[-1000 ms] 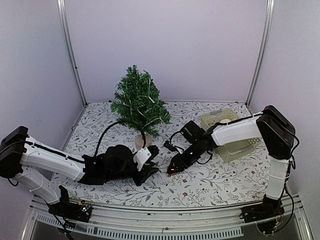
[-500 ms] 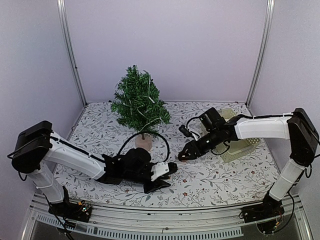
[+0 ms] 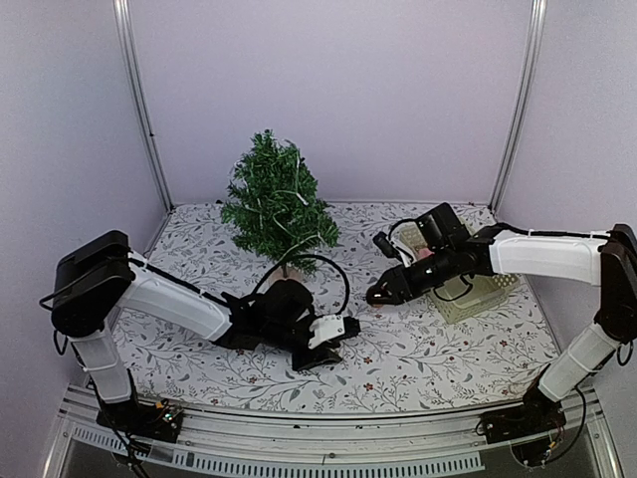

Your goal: Decorate the small christmas tree

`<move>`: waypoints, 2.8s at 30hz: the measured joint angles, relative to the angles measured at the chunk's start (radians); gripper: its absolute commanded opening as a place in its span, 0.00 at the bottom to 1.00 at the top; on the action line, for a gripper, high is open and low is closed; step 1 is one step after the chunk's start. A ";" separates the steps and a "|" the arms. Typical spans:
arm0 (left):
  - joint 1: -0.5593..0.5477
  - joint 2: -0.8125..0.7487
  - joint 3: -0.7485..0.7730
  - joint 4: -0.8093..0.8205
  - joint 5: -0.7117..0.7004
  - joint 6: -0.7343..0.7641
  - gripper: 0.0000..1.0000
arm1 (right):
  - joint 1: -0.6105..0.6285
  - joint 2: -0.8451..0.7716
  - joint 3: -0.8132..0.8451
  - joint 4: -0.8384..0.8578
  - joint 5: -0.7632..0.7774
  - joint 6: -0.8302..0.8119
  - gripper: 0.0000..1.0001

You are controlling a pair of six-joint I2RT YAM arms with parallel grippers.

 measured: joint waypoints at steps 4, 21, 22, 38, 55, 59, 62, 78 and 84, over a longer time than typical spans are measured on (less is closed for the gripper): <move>0.025 0.033 0.005 -0.013 0.014 0.025 0.32 | -0.017 -0.021 0.000 0.000 0.005 0.006 0.29; 0.049 0.116 0.072 -0.016 0.072 0.051 0.08 | -0.063 -0.041 0.022 -0.003 0.019 0.011 0.29; 0.049 0.113 0.065 -0.006 0.074 0.045 0.07 | -0.067 -0.041 0.034 -0.003 0.020 0.011 0.29; 0.036 -0.100 -0.134 0.057 0.019 -0.094 0.03 | -0.093 0.079 0.440 0.132 0.060 0.035 0.29; 0.026 -0.100 -0.139 0.086 -0.006 -0.136 0.03 | -0.066 0.434 0.768 0.188 -0.093 0.098 0.30; 0.026 -0.100 -0.139 0.086 -0.007 -0.136 0.03 | -0.046 0.454 0.790 0.164 -0.106 0.067 0.31; 0.026 -0.100 -0.142 0.089 -0.009 -0.136 0.03 | -0.034 0.458 0.794 0.142 -0.113 0.026 0.31; 0.026 -0.100 -0.149 0.092 -0.021 -0.136 0.03 | -0.016 0.502 0.847 0.063 -0.113 -0.122 0.39; 0.026 -0.100 -0.149 0.092 -0.021 -0.135 0.03 | -0.002 0.519 0.880 0.059 -0.114 -0.134 0.49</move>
